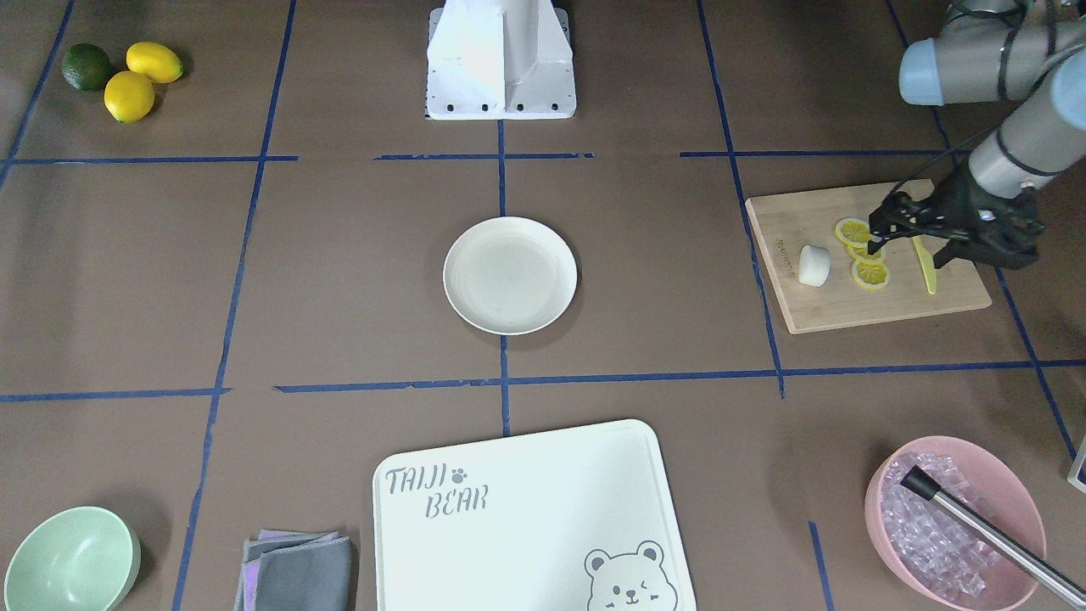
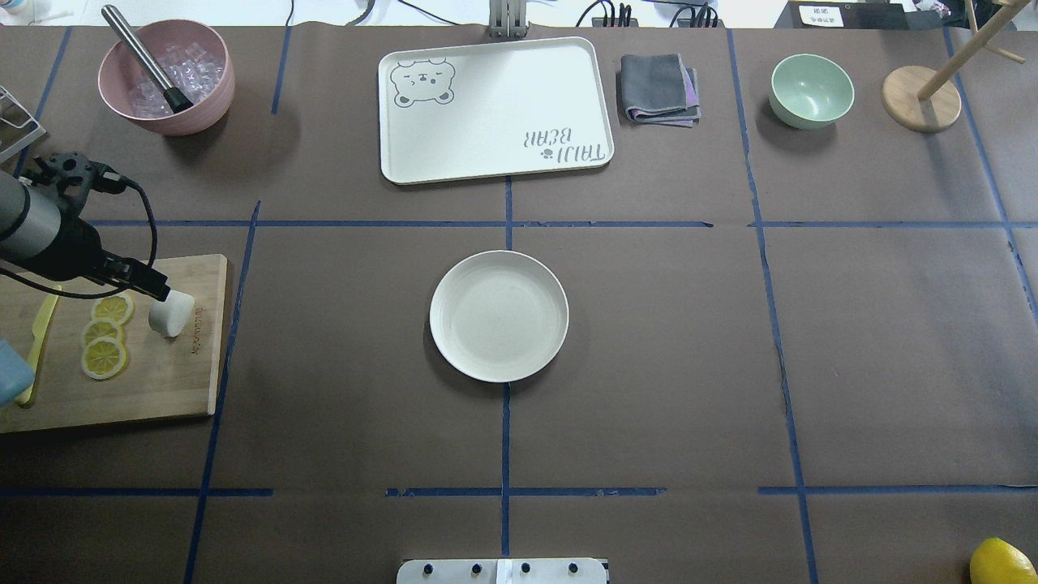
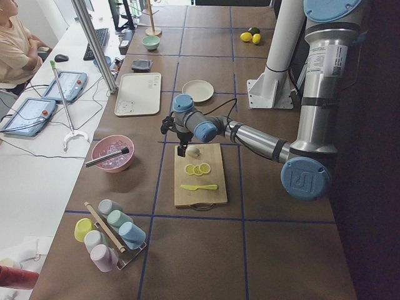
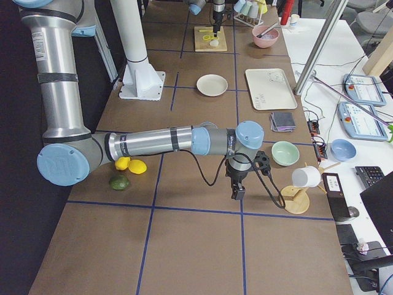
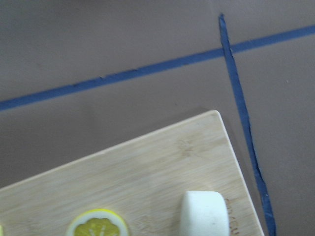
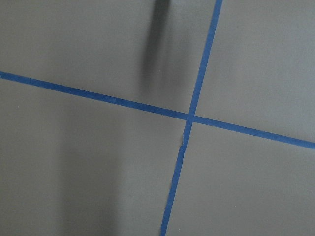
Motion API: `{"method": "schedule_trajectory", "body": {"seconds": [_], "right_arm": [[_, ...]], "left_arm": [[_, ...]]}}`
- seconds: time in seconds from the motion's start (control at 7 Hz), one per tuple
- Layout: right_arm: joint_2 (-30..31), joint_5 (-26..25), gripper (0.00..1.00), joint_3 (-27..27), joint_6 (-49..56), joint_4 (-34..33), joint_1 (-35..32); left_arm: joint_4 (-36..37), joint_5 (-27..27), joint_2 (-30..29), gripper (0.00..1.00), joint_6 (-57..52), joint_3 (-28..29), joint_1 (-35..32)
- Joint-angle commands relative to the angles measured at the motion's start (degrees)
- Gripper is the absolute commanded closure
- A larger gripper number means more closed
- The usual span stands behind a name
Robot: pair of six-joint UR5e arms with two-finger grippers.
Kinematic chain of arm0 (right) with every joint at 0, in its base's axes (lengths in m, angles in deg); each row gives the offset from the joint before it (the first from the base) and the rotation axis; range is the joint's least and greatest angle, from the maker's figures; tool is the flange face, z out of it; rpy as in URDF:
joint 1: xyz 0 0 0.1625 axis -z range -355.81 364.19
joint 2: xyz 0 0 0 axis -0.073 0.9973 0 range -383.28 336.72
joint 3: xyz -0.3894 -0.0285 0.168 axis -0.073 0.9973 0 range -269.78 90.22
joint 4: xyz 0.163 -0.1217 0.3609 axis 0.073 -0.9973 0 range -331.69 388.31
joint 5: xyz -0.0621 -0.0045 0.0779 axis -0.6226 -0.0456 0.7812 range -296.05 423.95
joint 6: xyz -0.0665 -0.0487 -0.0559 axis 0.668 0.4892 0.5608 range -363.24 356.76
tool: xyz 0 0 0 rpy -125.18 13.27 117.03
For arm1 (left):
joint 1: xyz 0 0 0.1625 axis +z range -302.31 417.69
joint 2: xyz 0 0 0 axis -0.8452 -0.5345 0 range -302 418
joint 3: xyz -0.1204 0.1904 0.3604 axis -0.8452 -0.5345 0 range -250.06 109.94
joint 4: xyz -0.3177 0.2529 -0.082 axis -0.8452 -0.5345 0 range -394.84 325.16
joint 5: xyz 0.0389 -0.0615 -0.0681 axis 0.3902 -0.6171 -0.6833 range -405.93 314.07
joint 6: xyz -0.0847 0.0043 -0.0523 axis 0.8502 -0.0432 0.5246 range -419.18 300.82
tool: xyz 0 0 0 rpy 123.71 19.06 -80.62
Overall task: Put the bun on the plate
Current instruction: 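Lower the left gripper onto the white bun and grasp it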
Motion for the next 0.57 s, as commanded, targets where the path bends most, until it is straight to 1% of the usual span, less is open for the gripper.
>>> {"method": "schedule_trajectory", "body": {"seconds": [0.0, 0.43], "right_arm": [[0.01, 0.0, 0.0, 0.01, 0.0, 0.0, 0.0], [0.01, 0.0, 0.0, 0.01, 0.0, 0.0, 0.0]], "left_arm": [[-0.32, 0.46, -0.12, 0.0, 0.6, 1.81, 2.63], [-0.32, 0.38, -2.22, 0.0, 0.68, 4.53, 3.34]]}}
